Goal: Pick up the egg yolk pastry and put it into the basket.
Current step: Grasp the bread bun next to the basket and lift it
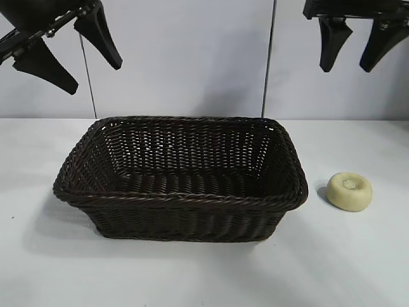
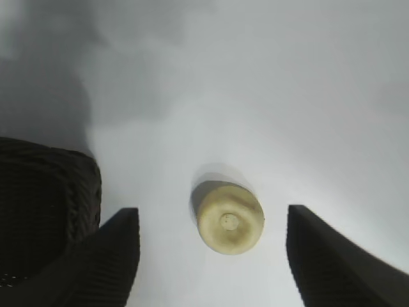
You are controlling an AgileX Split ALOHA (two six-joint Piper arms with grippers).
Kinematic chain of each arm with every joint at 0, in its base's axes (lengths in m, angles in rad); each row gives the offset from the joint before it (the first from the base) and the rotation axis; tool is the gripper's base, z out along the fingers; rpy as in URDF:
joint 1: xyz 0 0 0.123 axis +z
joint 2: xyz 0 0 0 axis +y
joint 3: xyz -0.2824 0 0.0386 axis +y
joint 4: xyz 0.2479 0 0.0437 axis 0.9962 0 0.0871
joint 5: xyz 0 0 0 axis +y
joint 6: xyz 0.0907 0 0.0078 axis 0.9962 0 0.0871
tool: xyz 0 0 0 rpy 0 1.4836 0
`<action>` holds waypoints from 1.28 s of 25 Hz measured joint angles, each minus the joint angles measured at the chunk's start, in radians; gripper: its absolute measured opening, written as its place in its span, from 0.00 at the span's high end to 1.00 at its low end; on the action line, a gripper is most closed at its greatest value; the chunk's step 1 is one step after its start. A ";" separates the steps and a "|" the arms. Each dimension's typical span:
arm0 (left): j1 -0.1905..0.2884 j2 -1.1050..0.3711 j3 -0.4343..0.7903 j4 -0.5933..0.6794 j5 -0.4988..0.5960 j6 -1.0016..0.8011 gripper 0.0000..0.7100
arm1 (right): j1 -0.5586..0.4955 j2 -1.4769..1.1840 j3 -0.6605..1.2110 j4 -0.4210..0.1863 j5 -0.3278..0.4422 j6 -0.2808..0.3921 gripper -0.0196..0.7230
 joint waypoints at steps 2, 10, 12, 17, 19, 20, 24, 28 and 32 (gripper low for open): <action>0.000 0.000 0.000 -0.002 -0.003 0.000 0.27 | 0.000 0.000 0.065 0.010 -0.014 -0.008 0.28; 0.000 0.000 0.000 -0.002 -0.007 0.001 0.27 | 0.000 0.008 0.189 0.012 -0.195 0.010 0.28; 0.000 0.000 0.000 -0.002 -0.007 0.001 0.27 | 0.000 0.029 0.189 0.012 -0.220 0.015 0.28; 0.000 0.000 0.000 -0.002 -0.007 0.002 0.27 | 0.000 0.123 0.189 0.012 -0.268 0.026 0.28; 0.000 0.000 0.000 -0.002 -0.007 0.002 0.27 | 0.000 0.157 0.190 0.014 -0.291 0.035 0.28; 0.000 0.000 0.000 -0.003 -0.007 0.002 0.27 | 0.000 0.171 0.190 0.014 -0.299 0.045 0.28; 0.000 0.000 0.000 -0.003 -0.007 0.002 0.27 | 0.000 0.185 0.191 0.008 -0.312 0.060 0.42; 0.000 0.000 0.000 -0.003 -0.007 0.002 0.27 | 0.000 0.185 0.190 0.008 -0.306 0.061 0.75; 0.000 0.000 0.000 -0.003 -0.007 0.002 0.27 | 0.000 0.181 0.174 0.010 -0.265 0.054 0.82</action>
